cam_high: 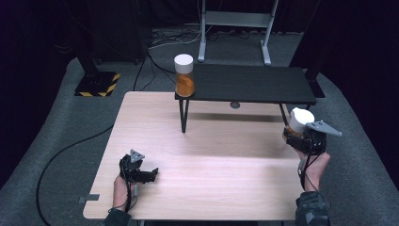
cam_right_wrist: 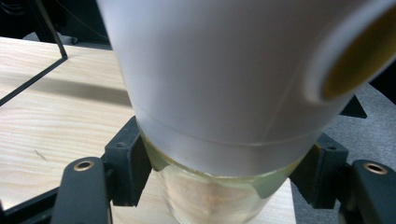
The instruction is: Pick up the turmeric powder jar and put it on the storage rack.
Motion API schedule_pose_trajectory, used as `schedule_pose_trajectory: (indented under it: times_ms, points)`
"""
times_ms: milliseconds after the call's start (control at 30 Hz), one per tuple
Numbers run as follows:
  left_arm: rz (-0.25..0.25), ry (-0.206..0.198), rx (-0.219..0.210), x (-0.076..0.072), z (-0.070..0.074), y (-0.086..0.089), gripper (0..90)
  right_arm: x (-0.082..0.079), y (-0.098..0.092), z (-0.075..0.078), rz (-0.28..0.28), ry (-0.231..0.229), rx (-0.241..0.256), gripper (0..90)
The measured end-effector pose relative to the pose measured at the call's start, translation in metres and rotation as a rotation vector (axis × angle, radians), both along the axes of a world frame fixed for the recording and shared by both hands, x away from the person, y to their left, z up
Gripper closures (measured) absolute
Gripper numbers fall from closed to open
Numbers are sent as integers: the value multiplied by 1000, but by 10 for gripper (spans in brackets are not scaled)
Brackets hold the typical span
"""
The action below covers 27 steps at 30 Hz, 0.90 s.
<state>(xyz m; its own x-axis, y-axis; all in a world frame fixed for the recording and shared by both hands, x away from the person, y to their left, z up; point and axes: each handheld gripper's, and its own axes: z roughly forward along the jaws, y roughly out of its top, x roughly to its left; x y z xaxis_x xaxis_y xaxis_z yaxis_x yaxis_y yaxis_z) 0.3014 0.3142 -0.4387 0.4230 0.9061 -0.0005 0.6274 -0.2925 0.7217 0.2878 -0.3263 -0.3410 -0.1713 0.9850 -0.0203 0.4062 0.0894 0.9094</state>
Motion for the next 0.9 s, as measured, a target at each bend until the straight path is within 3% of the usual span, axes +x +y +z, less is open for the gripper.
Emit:
schedule_pose_trajectory:
  times_ms: [900]
  points:
    - [0,0,0,0,0,0,2,12,-15,27,-27,-4,-4,297]
